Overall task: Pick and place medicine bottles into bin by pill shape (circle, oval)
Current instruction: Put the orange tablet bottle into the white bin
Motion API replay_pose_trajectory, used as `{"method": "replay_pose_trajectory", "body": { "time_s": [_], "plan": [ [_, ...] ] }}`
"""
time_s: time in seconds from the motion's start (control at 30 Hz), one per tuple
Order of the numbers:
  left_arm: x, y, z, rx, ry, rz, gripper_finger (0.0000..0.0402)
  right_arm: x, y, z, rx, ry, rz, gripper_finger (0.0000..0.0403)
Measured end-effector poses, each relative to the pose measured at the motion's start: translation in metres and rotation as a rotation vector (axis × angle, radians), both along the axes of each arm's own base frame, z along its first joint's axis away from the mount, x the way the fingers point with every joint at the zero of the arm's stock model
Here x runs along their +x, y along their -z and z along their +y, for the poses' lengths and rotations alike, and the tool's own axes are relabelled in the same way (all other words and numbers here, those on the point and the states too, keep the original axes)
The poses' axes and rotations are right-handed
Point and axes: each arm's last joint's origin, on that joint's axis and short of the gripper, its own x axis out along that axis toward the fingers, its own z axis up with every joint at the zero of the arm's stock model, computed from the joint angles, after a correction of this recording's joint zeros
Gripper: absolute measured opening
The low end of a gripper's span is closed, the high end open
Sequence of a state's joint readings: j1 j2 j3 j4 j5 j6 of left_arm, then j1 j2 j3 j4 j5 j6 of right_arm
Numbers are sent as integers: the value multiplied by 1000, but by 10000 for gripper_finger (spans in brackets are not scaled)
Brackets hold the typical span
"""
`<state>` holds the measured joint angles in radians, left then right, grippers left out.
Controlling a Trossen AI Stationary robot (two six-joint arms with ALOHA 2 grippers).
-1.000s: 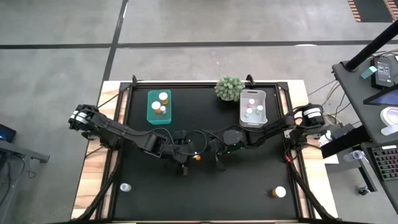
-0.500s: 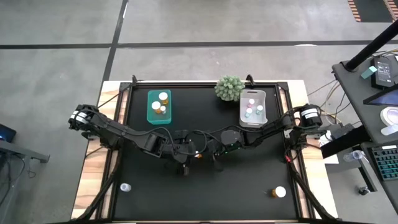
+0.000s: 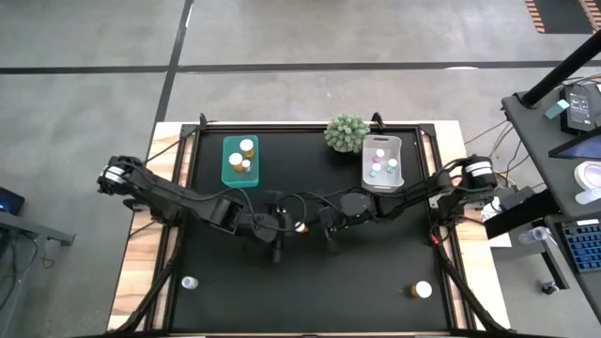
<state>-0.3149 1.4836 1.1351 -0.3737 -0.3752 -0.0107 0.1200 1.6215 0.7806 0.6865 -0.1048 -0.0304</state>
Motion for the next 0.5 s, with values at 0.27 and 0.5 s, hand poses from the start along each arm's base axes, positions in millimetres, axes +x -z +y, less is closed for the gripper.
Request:
{"method": "replay_pose_trajectory", "body": {
  "time_s": [0.27, 0.5],
  "plan": [
    [-19, -10, 8, 64, 10, -131, 219, -42, -19, -8, -51, 92, -70, 84],
    [-25, 23, 14, -14, -10, -486, 219, -73, -23, -12, 0, 130, -255, 84]
  ]
}}
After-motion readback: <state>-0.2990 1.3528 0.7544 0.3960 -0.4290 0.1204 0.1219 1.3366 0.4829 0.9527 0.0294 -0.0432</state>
